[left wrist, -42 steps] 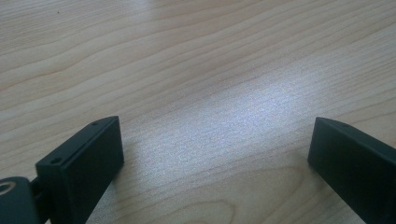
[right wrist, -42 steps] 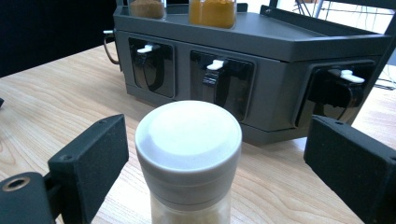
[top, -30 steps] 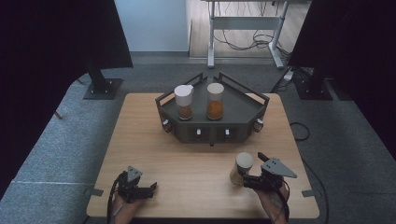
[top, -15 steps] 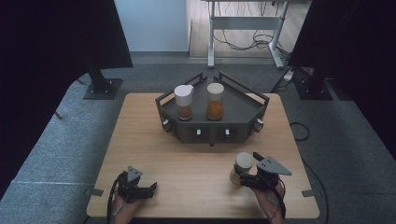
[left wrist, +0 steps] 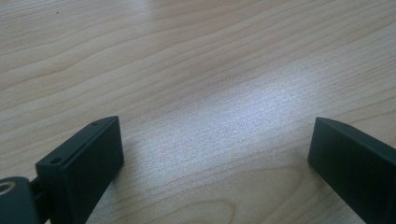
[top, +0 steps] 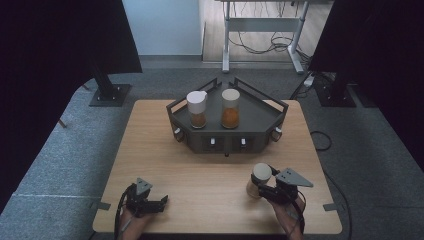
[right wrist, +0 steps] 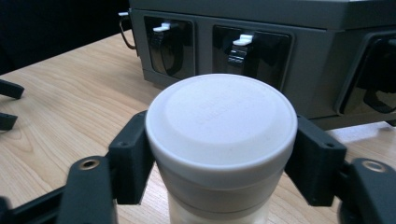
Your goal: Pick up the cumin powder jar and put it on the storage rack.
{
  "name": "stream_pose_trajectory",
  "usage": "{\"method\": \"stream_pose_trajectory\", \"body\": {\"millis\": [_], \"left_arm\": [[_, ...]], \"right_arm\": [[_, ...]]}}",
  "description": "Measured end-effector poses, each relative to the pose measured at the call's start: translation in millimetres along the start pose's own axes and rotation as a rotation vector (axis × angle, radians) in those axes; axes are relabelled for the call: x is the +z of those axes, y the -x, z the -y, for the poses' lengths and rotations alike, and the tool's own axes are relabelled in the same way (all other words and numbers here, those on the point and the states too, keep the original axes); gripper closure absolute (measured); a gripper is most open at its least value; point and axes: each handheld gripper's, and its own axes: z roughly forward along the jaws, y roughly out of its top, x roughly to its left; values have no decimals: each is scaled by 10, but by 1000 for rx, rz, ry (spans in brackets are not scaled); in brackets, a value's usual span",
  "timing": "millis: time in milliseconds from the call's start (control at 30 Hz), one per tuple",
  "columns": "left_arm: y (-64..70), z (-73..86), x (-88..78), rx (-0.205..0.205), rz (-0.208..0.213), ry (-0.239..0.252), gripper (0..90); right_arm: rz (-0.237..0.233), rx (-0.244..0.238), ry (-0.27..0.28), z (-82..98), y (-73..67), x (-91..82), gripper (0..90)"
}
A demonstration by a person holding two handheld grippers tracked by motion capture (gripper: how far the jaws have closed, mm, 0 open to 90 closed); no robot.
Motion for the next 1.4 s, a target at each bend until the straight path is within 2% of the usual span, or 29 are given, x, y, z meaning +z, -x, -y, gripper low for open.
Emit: {"method": "stream_pose_trajectory", "body": {"millis": [700, 1400], "left_arm": [[-1, 1, 0, 0, 2, 1, 29], [-3, 0, 2, 2, 3, 2, 29]], "right_arm": [[30, -16, -16, -67, -46, -14, 327], [28, -40, -2, -347, -78, -58, 327]]}}
